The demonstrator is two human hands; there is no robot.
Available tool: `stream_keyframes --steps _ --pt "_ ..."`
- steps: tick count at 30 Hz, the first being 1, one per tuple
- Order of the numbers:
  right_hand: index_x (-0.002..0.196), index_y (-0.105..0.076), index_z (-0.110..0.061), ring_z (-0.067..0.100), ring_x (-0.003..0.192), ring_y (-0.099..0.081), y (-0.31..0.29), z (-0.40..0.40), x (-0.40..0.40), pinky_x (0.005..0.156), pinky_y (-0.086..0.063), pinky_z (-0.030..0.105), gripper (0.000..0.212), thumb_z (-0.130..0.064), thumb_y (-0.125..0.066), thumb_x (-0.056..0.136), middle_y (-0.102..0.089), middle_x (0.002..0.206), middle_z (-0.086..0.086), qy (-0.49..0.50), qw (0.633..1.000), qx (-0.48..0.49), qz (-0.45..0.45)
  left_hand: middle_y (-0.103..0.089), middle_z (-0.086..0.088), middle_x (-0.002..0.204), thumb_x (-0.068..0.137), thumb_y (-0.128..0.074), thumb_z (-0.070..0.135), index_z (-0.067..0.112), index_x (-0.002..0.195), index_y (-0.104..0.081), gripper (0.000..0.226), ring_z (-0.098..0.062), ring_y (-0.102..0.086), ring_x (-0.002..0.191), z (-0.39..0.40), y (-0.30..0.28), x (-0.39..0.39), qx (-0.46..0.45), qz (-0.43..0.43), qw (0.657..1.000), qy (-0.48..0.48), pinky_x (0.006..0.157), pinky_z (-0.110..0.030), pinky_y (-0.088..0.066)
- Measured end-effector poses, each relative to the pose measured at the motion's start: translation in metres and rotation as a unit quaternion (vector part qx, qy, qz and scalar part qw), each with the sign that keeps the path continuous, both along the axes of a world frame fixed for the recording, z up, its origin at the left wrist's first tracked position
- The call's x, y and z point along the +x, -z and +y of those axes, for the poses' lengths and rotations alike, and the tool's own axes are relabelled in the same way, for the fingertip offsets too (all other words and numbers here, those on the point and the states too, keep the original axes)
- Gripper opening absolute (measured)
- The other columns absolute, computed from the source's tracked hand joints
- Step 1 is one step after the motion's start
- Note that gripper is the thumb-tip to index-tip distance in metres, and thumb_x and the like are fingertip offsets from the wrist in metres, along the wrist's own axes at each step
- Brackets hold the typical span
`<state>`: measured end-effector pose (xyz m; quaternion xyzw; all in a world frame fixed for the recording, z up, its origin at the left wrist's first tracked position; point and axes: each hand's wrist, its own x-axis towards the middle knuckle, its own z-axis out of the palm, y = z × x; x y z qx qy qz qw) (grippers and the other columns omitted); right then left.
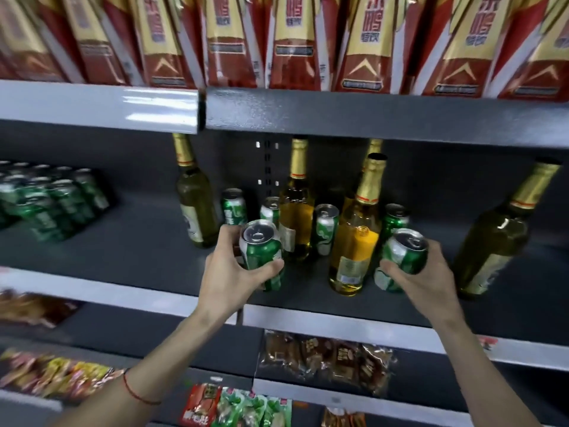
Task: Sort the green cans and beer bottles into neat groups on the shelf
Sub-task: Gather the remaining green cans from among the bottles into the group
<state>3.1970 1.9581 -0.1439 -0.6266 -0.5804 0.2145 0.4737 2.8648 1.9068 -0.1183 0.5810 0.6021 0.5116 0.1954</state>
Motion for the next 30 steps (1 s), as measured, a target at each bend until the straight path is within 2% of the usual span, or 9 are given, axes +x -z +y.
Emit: stream_keyframes --steps 3,8,12,16,19,23,25,27,30 --pt "0.12 -0.053 -0.028 -0.026 0.086 -0.057 -0.026 -0.02 -0.005 0.068 -0.042 0.015 0.061 -0.035 -0.09 0.072 -0.059 0.097 -0.026 -0.001 0.999 0.04 -0.012 -0.07 0.027 0.095 0.053 -0.083 0.066 0.03 0.112 -0.049 0.077 0.013 -0.064 0.09 -0.015 -0.009 -0.017 -0.004 -0.01 1.0 -0.02 0.065 -0.007 -0.049" --pt "0.116 -0.052 -0.038 -0.011 0.089 -0.06 -0.066 -0.059 -0.049 0.072 -0.048 0.023 0.073 -0.065 -0.079 0.054 -0.063 0.099 -0.026 -0.032 0.997 0.064 -0.006 -0.066 0.033 0.1 0.053 -0.083 0.066 0.035 0.1 -0.046 0.068 0.004 -0.066 0.088 -0.04 -0.013 -0.067 0.006 -0.013 0.999 -0.051 0.067 -0.013 -0.051" --pt "0.105 -0.055 -0.054 0.005 0.097 -0.068 -0.083 -0.078 -0.121 0.081 -0.056 0.037 0.063 -0.067 -0.081 0.05 -0.069 0.101 -0.022 -0.102 0.993 0.061 0.022 -0.065 0.034 0.1 0.053 -0.083 0.067 0.031 0.099 -0.044 0.07 0.002 -0.065 0.086 -0.063 -0.015 -0.13 0.018 -0.003 0.997 -0.079 0.064 -0.014 -0.05" --pt "0.108 -0.054 -0.058 -0.006 0.089 -0.067 -0.089 -0.082 -0.224 0.074 -0.053 0.029 0.06 -0.068 -0.081 0.055 -0.066 0.106 -0.034 -0.179 0.981 0.068 0.021 -0.065 0.03 0.094 0.052 -0.085 0.067 0.025 0.096 -0.044 0.073 -0.001 -0.065 0.08 -0.091 -0.018 -0.213 0.023 0.006 0.992 -0.121 0.06 -0.019 -0.05" --pt "0.108 -0.054 -0.058 -0.015 0.094 -0.062 -0.086 -0.083 -0.296 0.075 -0.049 0.025 0.056 -0.063 -0.083 0.061 -0.064 0.109 -0.035 -0.228 0.971 0.07 0.027 -0.065 0.013 0.087 0.054 -0.083 0.069 0.028 0.097 -0.043 0.072 -0.005 -0.064 0.082 -0.112 -0.021 -0.267 0.026 0.023 0.988 -0.148 0.064 -0.027 -0.051" --pt "0.105 -0.052 -0.061 -0.025 0.097 -0.055 -0.078 -0.085 -0.394 0.073 -0.044 0.011 0.053 -0.048 -0.089 0.069 -0.059 0.107 -0.045 -0.288 0.954 0.077 0.012 -0.067 0.02 0.093 0.059 -0.086 0.065 0.028 0.1 -0.045 0.069 0.009 -0.063 0.087 -0.144 -0.026 -0.341 0.032 0.026 0.984 -0.174 0.064 -0.012 -0.045" --pt "0.106 -0.056 -0.054 -0.02 0.096 -0.058 -0.075 -0.083 -0.437 0.069 -0.046 0.01 0.051 -0.046 -0.088 0.067 -0.062 0.107 -0.04 -0.313 0.947 0.072 0.014 -0.064 0.036 0.1 0.064 -0.093 0.055 0.024 0.104 -0.047 0.068 0.013 -0.063 0.09 -0.156 -0.028 -0.372 0.033 0.023 0.982 -0.184 0.066 -0.008 -0.045" --pt "0.104 -0.058 -0.047 -0.015 0.093 -0.061 -0.073 -0.079 -0.475 0.064 -0.048 0.009 0.049 -0.045 -0.088 0.066 -0.064 0.105 -0.035 -0.334 0.941 0.059 0.016 -0.061 0.043 0.103 0.064 -0.094 0.053 0.025 0.106 -0.049 0.067 0.012 -0.064 0.091 -0.164 -0.028 -0.4 0.035 0.014 0.979 -0.201 0.067 -0.01 -0.048" --pt "0.103 -0.058 -0.047 -0.013 0.091 -0.063 -0.072 -0.073 -0.527 0.068 -0.045 0.013 0.048 -0.045 -0.087 0.065 -0.065 0.105 -0.037 -0.361 0.931 0.053 0.008 -0.063 0.036 0.105 0.058 -0.087 0.061 0.029 0.106 -0.049 0.07 0.005 -0.067 0.091 -0.168 -0.027 -0.434 0.033 -0.004 0.973 -0.226 0.068 -0.017 -0.053"
